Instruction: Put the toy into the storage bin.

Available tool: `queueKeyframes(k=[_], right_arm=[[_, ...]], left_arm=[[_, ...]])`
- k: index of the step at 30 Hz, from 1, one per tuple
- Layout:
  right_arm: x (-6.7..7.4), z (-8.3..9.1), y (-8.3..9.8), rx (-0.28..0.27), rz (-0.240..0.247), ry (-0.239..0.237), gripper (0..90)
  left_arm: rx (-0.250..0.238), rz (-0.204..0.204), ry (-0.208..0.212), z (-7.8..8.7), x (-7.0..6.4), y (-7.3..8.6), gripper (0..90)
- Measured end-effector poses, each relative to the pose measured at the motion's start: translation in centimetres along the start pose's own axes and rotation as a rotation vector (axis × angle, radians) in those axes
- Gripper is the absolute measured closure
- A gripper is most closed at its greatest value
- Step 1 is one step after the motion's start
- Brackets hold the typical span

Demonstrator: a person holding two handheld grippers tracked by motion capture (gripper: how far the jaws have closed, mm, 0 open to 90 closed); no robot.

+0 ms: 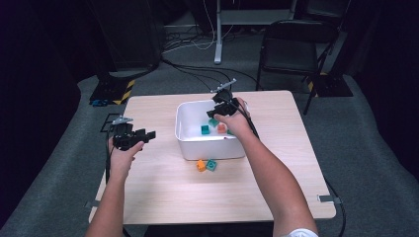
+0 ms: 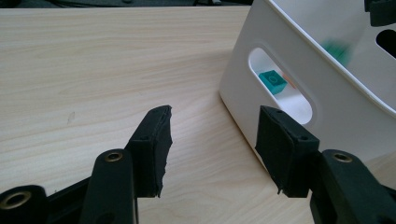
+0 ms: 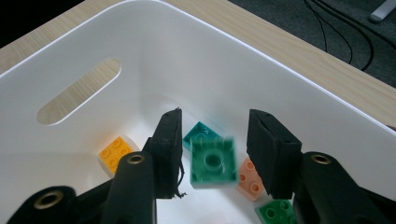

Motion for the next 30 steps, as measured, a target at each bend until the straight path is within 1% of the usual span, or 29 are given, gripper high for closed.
queueKeyframes(k=[3,5,7,9,11,13,14,17,22,24,27,28,30], right_arm=[[0.3,0.4,0.0,-0.006,-0.004,-0.008,51.2],[0.7,0.9,0.0,-0.008,0.003,-0.016,50.4],[1.2,1.7,0.0,-0.021,0.026,-0.024,49.1],[1.7,2.7,0.1,-0.037,0.026,-0.037,46.9],[2.1,3.6,0.3,-0.051,0.045,-0.030,43.8],[2.5,4.4,0.6,-0.059,0.054,-0.023,42.0],[2.7,4.8,0.8,-0.066,0.051,-0.027,41.2],[3.3,6.0,1.7,-0.084,0.052,-0.034,38.4],[4.4,7.8,3.4,-0.134,0.071,-0.058,35.6],[4.9,8.2,4.2,-0.148,0.080,-0.054,35.6],[5.7,8.8,5.3,-0.152,0.108,-0.044,35.8],[6.0,9.1,5.7,-0.152,0.118,-0.044,36.0],[6.6,9.5,6.3,-0.159,0.125,-0.054,36.0]], left_arm=[[-0.001,-0.001,0.001,0.0,0.0,0.0,44.7],[0.001,0.002,0.000,0.0,0.0,0.0,44.7],[-0.001,0.001,0.001,0.0,0.0,0.0,44.7],[0.002,0.001,0.000,0.0,0.0,0.0,44.7],[-0.002,0.002,-0.001,0.0,0.0,0.0,44.7],[0.004,0.000,-0.002,0.0,0.0,0.0,44.6],[0.004,0.001,-0.002,-0.1,-0.1,0.0,44.6],[0.007,0.001,-0.002,-0.1,-0.1,0.0,44.6],[0.007,0.005,-0.002,-0.1,-0.1,0.1,44.4],[0.007,0.005,-0.003,-0.1,0.0,0.1,44.4],[0.010,0.004,-0.004,-0.2,-0.1,0.1,44.4],[0.012,0.005,-0.003,-0.2,-0.1,0.2,44.4],[0.012,0.000,-0.006,-0.3,-0.2,0.1,44.4]])
Point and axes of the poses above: each handheld gripper's, and its own axes: z roughly backward along the jaws, y roughly out of its underside, x roughly to its left, the point moved 6 cm from there along -z, roughly forward along the jaws, and after that the axes turned 13 degrees about x, right-handed, at the moved point
